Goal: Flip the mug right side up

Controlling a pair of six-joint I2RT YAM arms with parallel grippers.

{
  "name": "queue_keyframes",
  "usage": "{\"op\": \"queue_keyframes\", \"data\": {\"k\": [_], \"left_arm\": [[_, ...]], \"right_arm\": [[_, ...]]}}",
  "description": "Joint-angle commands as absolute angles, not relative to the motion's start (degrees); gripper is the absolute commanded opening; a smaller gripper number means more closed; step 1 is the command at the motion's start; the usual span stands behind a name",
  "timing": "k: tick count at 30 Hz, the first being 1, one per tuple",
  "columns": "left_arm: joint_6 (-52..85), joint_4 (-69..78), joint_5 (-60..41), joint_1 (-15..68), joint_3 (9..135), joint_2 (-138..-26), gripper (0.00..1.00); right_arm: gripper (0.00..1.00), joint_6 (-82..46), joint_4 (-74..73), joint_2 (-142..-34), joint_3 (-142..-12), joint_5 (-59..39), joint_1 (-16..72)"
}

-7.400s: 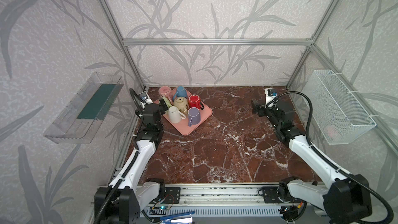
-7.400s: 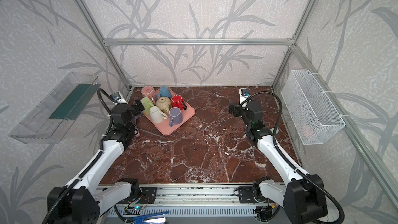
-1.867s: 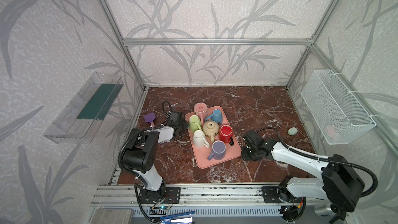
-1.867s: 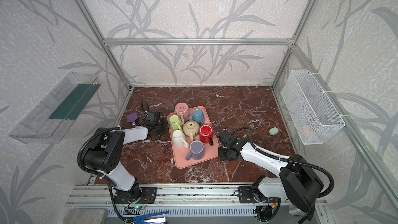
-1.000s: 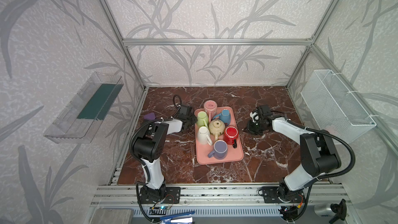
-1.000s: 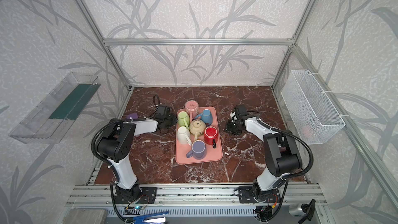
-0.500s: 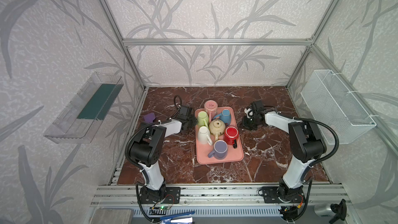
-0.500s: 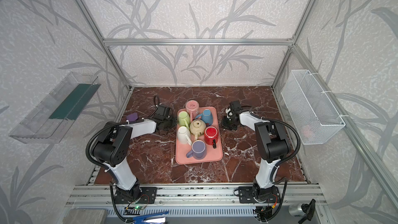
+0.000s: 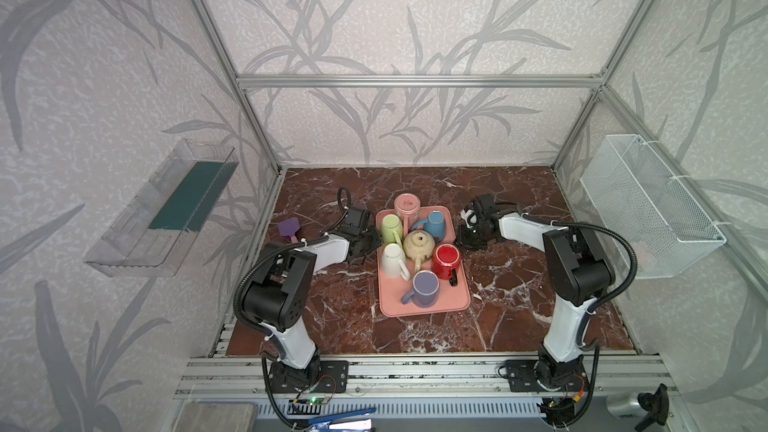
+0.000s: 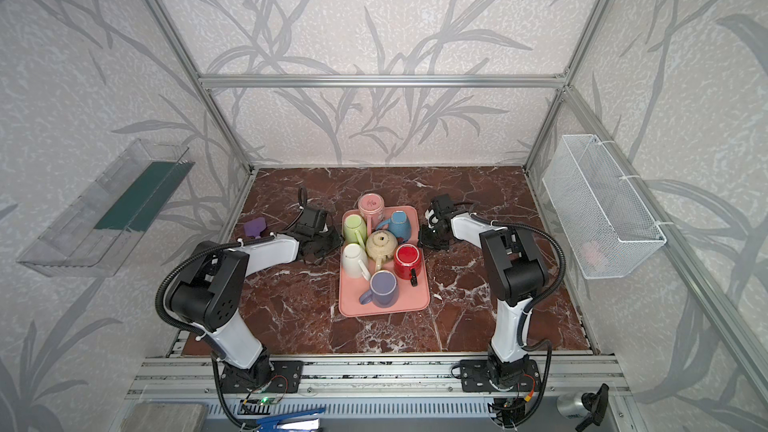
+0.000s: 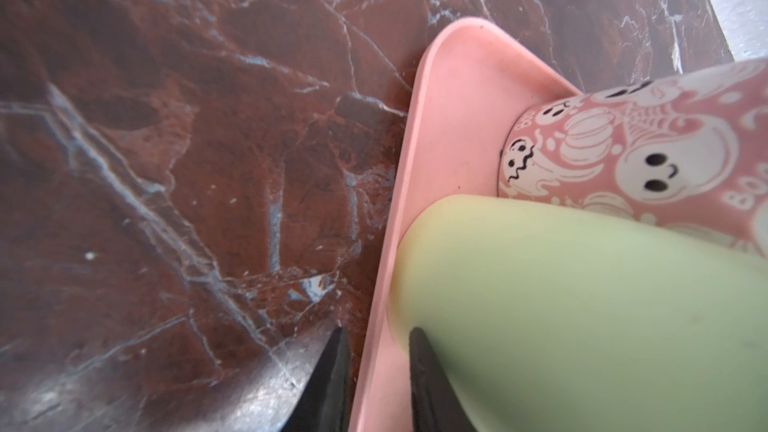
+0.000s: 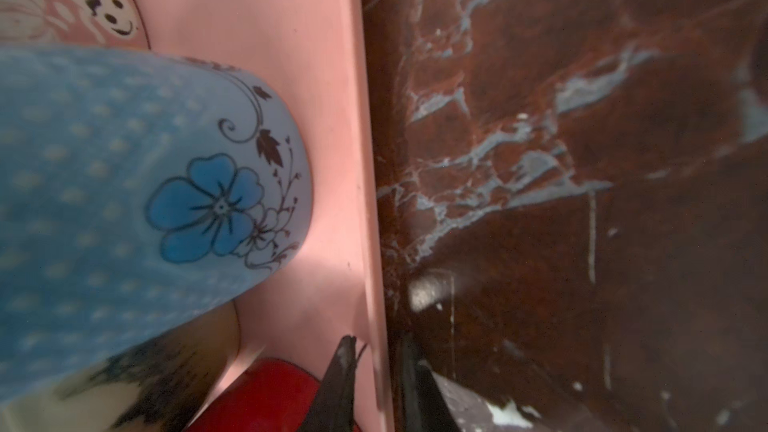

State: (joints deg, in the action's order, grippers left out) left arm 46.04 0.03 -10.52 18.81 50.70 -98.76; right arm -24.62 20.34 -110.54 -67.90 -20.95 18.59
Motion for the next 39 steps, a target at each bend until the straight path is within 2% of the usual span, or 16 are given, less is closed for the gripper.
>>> {"op": "queue_keyframes", "data": {"k": [1,5,14,21,39], "left_arm": [[45.9,-1.2,-10.9,19.4,50.4,-99.8,0.20],[45.8,-1.9,-10.1,19.7,50.6,-101.0,0.14],[46.2,-2.3,-9.9,20.3,51.3,-104.1,0.09],[46.5,-2.6,-9.7,21.0,50.9,-104.1,0.00],[46.7,-0.1,-10.3,22.9,45.3,-100.2,0.00]], "right_arm": [[0.22,-23.5,22.8,-111.4,-69.3,-19.2,19.4],[0.21,-23.4,23.1,-111.8,-69.3,-18.8,19.5],[0.19,-23.3,24.5,-114.3,-70.1,-18.5,20.6],[0.00,-23.6,25.2,-113.7,-69.7,-18.2,21.6],[0.00,-24.9,22.4,-107.6,-61.1,-19.0,23.0]]}}
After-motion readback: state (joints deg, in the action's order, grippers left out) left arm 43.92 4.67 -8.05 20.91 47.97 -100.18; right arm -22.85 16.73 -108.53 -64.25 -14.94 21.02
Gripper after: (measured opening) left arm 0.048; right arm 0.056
